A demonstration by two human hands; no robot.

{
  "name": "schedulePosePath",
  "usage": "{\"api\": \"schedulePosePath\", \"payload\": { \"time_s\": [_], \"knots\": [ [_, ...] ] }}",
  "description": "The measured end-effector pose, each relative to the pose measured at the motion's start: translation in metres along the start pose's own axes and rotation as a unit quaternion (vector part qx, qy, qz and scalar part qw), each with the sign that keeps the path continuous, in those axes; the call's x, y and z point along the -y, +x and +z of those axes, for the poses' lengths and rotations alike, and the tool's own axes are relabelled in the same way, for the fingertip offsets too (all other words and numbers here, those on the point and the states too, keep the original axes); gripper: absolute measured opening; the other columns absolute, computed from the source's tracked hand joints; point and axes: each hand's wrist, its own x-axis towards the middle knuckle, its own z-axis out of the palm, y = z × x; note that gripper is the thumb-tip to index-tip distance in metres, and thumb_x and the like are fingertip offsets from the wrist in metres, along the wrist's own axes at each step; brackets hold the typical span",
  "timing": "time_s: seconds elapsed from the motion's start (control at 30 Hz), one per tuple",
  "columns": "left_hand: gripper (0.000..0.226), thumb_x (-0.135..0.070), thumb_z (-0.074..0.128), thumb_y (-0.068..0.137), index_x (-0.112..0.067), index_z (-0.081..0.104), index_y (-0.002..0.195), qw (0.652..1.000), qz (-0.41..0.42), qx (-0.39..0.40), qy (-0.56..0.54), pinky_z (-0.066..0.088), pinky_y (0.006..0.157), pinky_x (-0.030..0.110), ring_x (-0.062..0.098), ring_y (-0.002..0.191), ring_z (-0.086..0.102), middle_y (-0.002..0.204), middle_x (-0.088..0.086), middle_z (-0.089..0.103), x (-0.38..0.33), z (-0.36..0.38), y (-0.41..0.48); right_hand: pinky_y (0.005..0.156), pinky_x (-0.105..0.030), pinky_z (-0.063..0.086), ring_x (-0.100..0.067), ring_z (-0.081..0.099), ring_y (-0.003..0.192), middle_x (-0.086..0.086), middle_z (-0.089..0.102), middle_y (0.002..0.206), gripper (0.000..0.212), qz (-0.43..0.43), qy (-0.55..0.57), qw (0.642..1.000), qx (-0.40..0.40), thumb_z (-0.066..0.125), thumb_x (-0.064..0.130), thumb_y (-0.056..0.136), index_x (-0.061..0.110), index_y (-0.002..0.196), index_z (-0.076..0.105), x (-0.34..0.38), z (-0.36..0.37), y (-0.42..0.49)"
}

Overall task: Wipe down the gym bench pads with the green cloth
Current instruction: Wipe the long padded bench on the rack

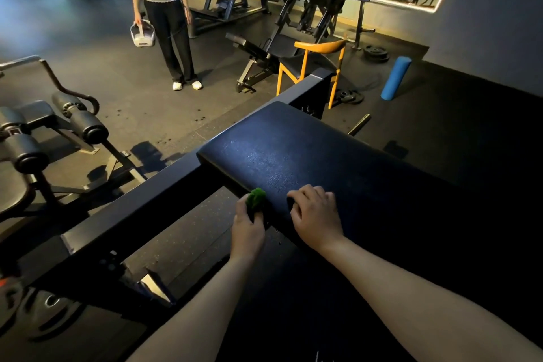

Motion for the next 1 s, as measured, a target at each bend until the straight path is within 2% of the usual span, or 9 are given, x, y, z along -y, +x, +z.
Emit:
{"api": "schedulePosePath", "payload": {
  "time_s": [0.17, 0.3, 0.4, 0.5, 0.6, 0.67, 0.77, 0.87, 1.0],
  "knots": [
    [0.052, -0.003, 0.049, 0.084, -0.042, 0.051, 0.118, 0.997, 0.048, 0.045, 0.044, 0.053, 0.085, 0.039, 0.023, 0.09, 0.066, 0.099, 0.006, 0.068, 0.006, 0.01, -0.029, 0.071, -0.037, 0.042, -0.024, 0.055, 0.085, 0.004, 0.06, 0.09, 0.016, 0.002, 0.03, 1.0, -0.007, 0.055, 0.019, 0.08, 0.023, 0.091, 0.066, 0.002, -0.003, 0.0],
    [0.053, -0.015, 0.045, 0.078, -0.046, 0.05, 0.121, 0.989, 0.082, 0.108, 0.066, 0.055, 0.081, 0.043, 0.019, 0.085, 0.065, 0.095, 0.005, 0.067, 0.012, 0.018, -0.053, 0.074, -0.035, 0.039, -0.022, 0.055, 0.089, 0.005, 0.06, 0.093, 0.017, -0.024, 0.036, 0.999, 0.002, 0.06, 0.012, 0.08, 0.022, 0.093, 0.066, -0.006, -0.01, -0.009],
    [0.052, -0.009, 0.05, 0.083, -0.042, 0.053, 0.122, 0.983, 0.106, 0.123, 0.086, 0.054, 0.079, 0.033, 0.014, 0.083, 0.065, 0.095, -0.001, 0.071, 0.01, 0.011, -0.052, 0.075, -0.036, 0.042, -0.024, 0.055, 0.089, 0.002, 0.058, 0.093, 0.018, -0.028, 0.047, 0.998, 0.003, 0.057, 0.013, 0.081, 0.021, 0.095, 0.066, -0.007, -0.013, -0.014],
    [0.052, -0.005, 0.054, 0.088, -0.036, 0.055, 0.13, 0.987, 0.102, 0.065, 0.107, 0.052, 0.079, 0.032, 0.023, 0.087, 0.068, 0.096, 0.004, 0.074, 0.011, -0.001, -0.04, 0.075, -0.038, 0.045, -0.025, 0.053, 0.087, -0.002, 0.053, 0.091, 0.017, -0.015, 0.053, 0.998, 0.003, 0.061, 0.013, 0.08, 0.019, 0.095, 0.067, -0.007, -0.014, -0.017],
    [0.043, -0.013, 0.055, 0.097, -0.03, 0.052, 0.136, 0.996, 0.024, -0.045, 0.078, 0.043, 0.078, 0.03, 0.028, 0.093, 0.066, 0.104, 0.01, 0.073, 0.008, -0.003, -0.026, 0.075, -0.039, 0.048, -0.025, 0.053, 0.086, -0.002, 0.053, 0.089, 0.019, -0.017, 0.063, 0.998, 0.008, 0.056, 0.015, 0.081, 0.019, 0.096, 0.067, -0.009, -0.014, -0.018],
    [0.041, -0.018, 0.054, 0.099, -0.032, 0.05, 0.138, 0.997, -0.007, -0.047, 0.062, 0.04, 0.078, 0.029, 0.025, 0.093, 0.065, 0.104, 0.009, 0.072, 0.003, 0.006, -0.022, 0.075, -0.04, 0.049, -0.025, 0.053, 0.085, -0.002, 0.054, 0.088, 0.021, -0.018, 0.079, 0.997, 0.007, 0.052, 0.017, 0.08, 0.02, 0.096, 0.067, -0.009, -0.015, -0.019],
    [0.038, -0.017, 0.053, 0.099, -0.03, 0.049, 0.135, 0.998, -0.022, -0.049, 0.041, 0.042, 0.079, 0.032, 0.034, 0.095, 0.066, 0.103, 0.011, 0.072, -0.001, 0.023, -0.027, 0.074, -0.038, 0.049, -0.025, 0.053, 0.085, -0.001, 0.055, 0.087, 0.021, -0.009, 0.094, 0.995, 0.011, 0.053, 0.017, 0.08, 0.02, 0.095, 0.067, -0.01, -0.018, -0.018],
    [0.037, -0.008, 0.052, 0.097, -0.026, 0.052, 0.129, 0.997, -0.008, -0.054, 0.045, 0.04, 0.075, 0.031, 0.036, 0.092, 0.066, 0.098, 0.008, 0.069, -0.002, 0.035, -0.045, 0.074, -0.038, 0.048, -0.025, 0.054, 0.088, -0.002, 0.056, 0.088, 0.023, 0.001, 0.111, 0.994, 0.022, 0.05, 0.019, 0.08, 0.02, 0.094, 0.067, -0.011, -0.021, -0.018],
    [0.041, -0.002, 0.051, 0.094, -0.024, 0.056, 0.128, 0.995, 0.041, -0.042, 0.083, 0.04, 0.078, 0.028, 0.032, 0.099, 0.065, 0.111, 0.012, 0.069, -0.003, 0.046, -0.068, 0.079, -0.035, 0.045, -0.022, 0.052, 0.095, -0.001, 0.057, 0.094, 0.02, -0.007, 0.119, 0.992, 0.052, 0.053, 0.017, 0.086, 0.019, 0.1, 0.067, -0.014, -0.026, -0.017]
  ]
}}
